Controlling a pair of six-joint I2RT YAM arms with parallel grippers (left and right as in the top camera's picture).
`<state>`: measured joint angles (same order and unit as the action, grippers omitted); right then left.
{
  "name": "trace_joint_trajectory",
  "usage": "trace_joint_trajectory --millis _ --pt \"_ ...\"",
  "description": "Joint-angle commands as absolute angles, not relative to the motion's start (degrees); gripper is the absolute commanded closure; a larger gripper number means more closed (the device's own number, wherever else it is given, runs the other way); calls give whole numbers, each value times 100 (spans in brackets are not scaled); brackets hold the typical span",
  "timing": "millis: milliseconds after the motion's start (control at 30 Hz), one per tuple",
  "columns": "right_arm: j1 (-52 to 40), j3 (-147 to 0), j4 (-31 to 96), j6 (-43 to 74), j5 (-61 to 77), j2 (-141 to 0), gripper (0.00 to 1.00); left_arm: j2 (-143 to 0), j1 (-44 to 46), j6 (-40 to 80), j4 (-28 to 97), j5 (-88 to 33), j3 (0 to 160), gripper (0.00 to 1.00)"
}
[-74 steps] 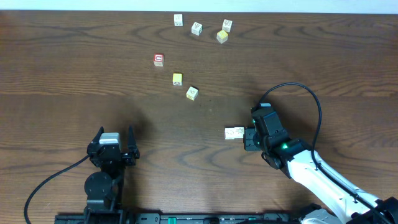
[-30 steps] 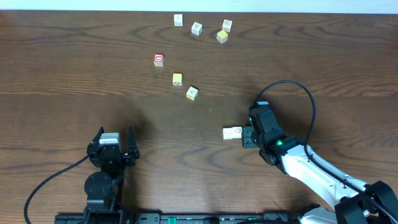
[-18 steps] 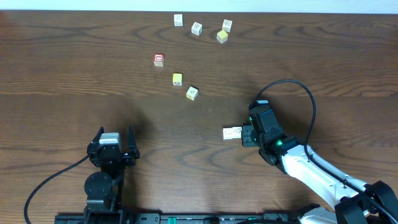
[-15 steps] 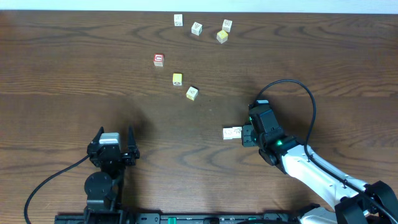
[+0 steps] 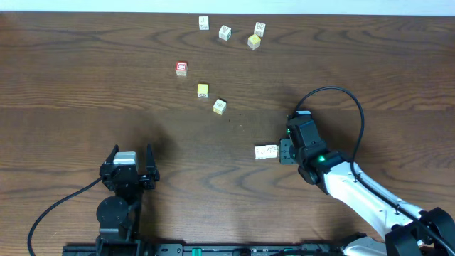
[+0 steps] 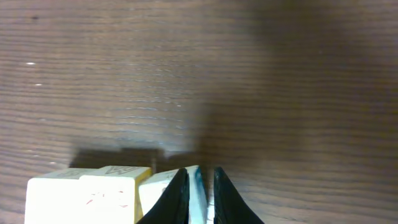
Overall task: Lift 5 blocks
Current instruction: 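Lower the acorn block beside the ladybug block and push it in, then open the right gripper and raise it off the block row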
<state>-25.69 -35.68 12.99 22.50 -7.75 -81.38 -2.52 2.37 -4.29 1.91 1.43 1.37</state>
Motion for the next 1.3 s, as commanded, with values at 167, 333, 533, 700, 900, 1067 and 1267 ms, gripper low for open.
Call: trace_joint_trajectory --millis 167,333,533,700,900,1067,1267 --pt "-2388 -3675 1601 2276 -893 -8176 95 -244 259 -384 405 209 23 24" --pt "-2401 -3675 1693 2318 -781 -8176 97 -244 259 -384 405 209 23 25" --pt "-2405 -3675 1702 2357 -572 -8176 99 -244 259 -384 405 209 23 24" --pt "-2405 -3675 1811 2359 -550 -8176 99 -244 259 -384 405 209 23 25" --pt "-2410 -3675 1911 2403 -548 -8176 99 -244 259 -384 403 209 23 25" --pt "-2410 -3675 1909 2421 -375 -8176 99 -244 259 -384 405 209 23 24" --pt "-2410 -3675 1911 2418 -261 -8176 99 -244 259 -384 403 209 23 25"
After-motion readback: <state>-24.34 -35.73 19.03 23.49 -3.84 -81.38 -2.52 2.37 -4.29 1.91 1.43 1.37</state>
